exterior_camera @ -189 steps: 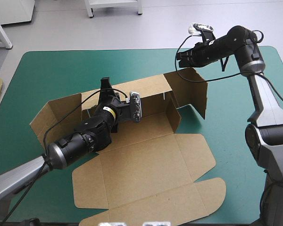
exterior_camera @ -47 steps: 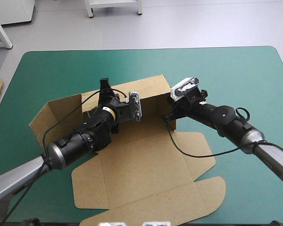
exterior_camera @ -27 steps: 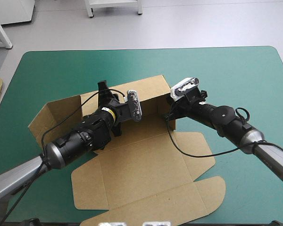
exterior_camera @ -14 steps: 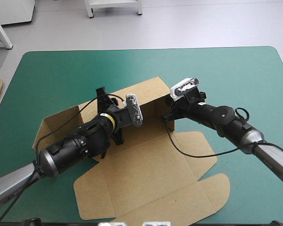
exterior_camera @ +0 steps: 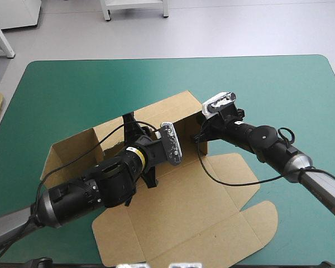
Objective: Fold the box
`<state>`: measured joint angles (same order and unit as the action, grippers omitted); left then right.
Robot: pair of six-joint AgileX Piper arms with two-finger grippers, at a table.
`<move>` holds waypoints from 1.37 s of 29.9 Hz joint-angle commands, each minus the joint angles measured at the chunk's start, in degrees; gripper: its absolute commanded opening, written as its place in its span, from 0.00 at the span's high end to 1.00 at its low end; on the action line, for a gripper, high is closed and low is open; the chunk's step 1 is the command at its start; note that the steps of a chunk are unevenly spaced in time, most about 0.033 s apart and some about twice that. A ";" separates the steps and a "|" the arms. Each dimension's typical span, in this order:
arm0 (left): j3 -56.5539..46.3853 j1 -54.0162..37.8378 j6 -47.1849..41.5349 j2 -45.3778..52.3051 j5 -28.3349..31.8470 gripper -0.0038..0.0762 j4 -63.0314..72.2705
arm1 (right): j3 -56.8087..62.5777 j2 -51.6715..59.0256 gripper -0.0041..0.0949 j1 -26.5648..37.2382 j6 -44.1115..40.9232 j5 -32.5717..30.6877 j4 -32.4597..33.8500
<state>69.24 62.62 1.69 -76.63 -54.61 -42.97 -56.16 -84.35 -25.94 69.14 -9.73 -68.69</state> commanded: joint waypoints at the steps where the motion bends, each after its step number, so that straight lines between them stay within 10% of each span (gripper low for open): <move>1: 4.79 2.49 -4.84 2.45 -3.65 0.53 -1.77 | -1.69 1.33 0.96 -0.06 -1.17 0.73 -0.85; 5: 8.35 2.48 -8.35 2.39 -9.80 0.59 -2.25 | -1.69 1.21 0.96 -0.06 -1.97 0.84 -0.85; 9: 11.34 1.44 -8.47 2.39 -12.54 0.97 -4.29 | -2.32 1.21 0.96 -0.06 -2.90 0.87 -0.85; 13: 14.73 -3.78 -8.47 2.39 -12.84 0.95 -3.90 | -3.77 1.32 0.96 0.06 -9.91 -0.83 5.16; 21: 27.93 -26.34 -2.81 2.39 -13.64 0.95 13.42 | -9.99 1.44 0.96 3.14 -44.40 -10.52 38.11; 41: 31.16 -63.73 6.77 -3.09 -12.02 0.95 42.18 | -31.35 -1.66 0.96 9.17 -60.79 -49.75 52.89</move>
<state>98.69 -0.56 8.30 -80.03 -69.77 -1.98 -83.76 -86.17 -17.01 9.68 -55.38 -15.78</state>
